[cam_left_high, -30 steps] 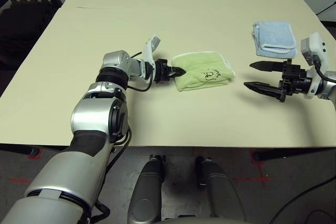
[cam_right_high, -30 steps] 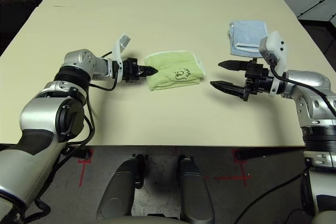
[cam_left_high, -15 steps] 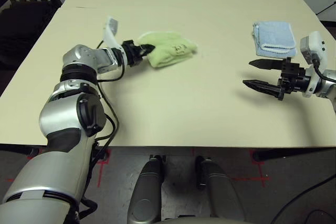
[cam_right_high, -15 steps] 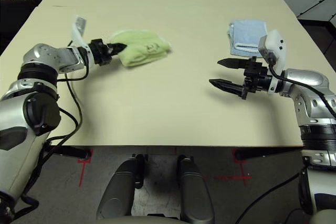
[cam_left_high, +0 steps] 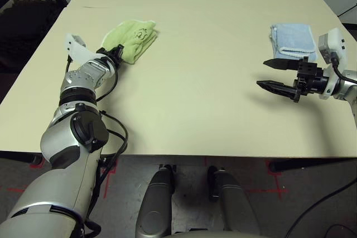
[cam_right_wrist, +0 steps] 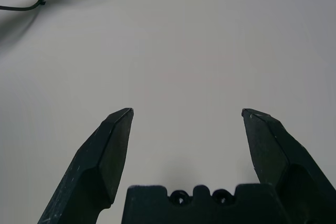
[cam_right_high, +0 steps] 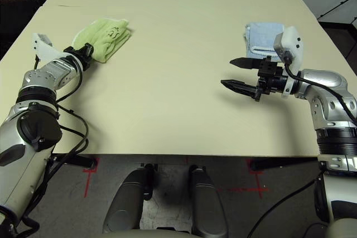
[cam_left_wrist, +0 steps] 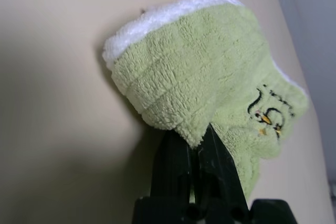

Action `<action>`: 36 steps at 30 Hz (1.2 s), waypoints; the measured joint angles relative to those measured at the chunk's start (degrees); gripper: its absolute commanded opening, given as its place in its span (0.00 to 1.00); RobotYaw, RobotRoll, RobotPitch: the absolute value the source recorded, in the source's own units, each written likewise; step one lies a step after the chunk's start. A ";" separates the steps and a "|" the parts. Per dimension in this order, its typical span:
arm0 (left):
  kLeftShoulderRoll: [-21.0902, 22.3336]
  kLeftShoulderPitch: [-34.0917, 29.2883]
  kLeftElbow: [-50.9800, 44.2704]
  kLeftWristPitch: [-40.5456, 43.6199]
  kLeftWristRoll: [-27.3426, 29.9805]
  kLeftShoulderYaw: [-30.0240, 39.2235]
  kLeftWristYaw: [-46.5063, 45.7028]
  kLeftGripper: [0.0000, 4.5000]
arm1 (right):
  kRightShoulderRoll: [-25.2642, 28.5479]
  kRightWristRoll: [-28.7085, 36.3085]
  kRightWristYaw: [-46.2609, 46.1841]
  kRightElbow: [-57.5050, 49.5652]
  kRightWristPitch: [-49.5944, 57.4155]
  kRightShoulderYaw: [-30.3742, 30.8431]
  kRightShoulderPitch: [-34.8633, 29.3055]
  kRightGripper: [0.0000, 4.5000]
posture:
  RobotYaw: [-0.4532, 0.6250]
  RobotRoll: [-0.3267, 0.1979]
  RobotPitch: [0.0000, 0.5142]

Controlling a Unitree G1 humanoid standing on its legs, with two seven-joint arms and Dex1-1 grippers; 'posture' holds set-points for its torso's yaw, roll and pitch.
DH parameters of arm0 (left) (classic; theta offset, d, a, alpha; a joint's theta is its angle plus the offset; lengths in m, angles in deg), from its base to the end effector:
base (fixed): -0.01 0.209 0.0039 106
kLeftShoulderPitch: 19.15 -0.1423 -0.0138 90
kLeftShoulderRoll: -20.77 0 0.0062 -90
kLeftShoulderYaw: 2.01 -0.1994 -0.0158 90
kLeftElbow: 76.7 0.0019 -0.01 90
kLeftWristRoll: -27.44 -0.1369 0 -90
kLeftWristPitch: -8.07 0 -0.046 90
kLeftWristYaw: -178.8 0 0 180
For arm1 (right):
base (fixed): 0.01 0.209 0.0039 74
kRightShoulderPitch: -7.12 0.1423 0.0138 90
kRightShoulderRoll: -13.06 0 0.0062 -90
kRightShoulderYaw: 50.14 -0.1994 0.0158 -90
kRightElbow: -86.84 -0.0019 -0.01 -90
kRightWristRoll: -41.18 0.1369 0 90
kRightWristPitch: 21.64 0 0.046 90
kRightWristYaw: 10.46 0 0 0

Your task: Fold the towel and set it aside.

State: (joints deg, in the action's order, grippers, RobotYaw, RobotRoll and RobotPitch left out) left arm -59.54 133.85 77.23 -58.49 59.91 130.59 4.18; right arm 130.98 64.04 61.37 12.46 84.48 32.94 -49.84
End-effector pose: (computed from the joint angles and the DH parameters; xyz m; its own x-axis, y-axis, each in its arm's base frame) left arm 0.3615 0.2754 0.1663 0.9861 0.0873 -0.1412 -0.1655 0.5784 -0.7988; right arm 0.2884 -0.3073 0.1921 0.5204 0.8370 -0.1695 -0.8479 0.4827 -0.2193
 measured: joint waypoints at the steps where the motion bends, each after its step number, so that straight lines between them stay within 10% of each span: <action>1: 0.01 -0.40 -0.54 -1.06 0.35 0.27 -0.63 0.00 | 0.00 0.00 0.00 0.00 0.00 0.00 0.00 1.00 | 0.49 0.62 0.39; 16: -1.13 -3.50 -7.67 -7.45 5.58 2.30 -5.30 0.00 | -0.49 -1.10 0.04 0.80 -0.78 0.14 0.90 1.00 | 0.49 0.62 0.39; 36: 0.22 -7.27 -14.27 3.84 6.41 -0.01 -6.37 0.00 | -1.31 -1.63 1.01 2.89 -2.37 1.66 2.77 1.00 | 0.50 0.62 0.37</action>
State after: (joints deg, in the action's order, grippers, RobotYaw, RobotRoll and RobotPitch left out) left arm -59.32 126.59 62.96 -54.65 66.32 130.58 -2.19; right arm 129.67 62.41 62.38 15.34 82.11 34.61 -47.07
